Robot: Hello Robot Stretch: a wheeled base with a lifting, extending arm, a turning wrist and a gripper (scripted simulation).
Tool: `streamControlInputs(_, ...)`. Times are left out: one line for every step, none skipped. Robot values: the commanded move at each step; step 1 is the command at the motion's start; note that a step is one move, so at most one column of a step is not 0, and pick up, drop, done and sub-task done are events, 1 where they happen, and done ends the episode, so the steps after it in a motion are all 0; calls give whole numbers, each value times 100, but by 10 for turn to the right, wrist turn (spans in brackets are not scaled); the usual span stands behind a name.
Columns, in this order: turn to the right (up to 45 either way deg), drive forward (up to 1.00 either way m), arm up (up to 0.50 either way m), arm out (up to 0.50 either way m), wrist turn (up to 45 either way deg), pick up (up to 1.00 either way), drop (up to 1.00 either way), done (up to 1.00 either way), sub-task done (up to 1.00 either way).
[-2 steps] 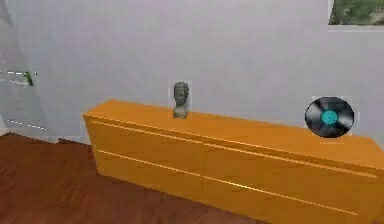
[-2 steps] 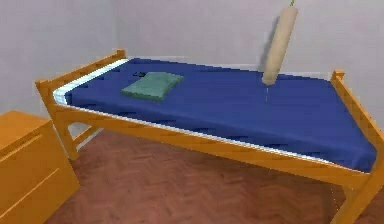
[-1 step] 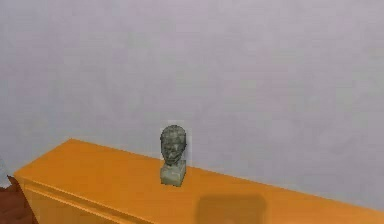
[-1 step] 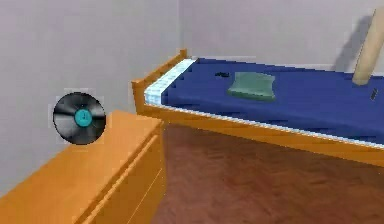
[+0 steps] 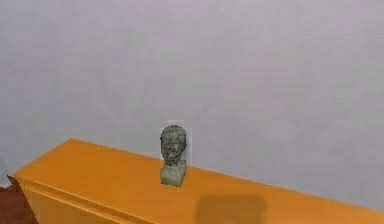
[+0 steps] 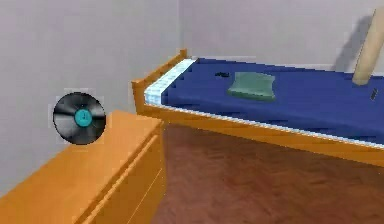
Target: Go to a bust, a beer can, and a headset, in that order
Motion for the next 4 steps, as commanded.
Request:
streamControlInputs(-450, 0, 0, 0, 0, 0, 0, 0, 0)
streamControlInputs(-450, 0, 0, 0, 0, 0, 0, 0, 0)
streamControlInputs(-450, 0, 0, 0, 0, 0, 0, 0, 0)
streamControlInputs(-360, 0, 0, 0, 0, 0, 0, 0, 0)
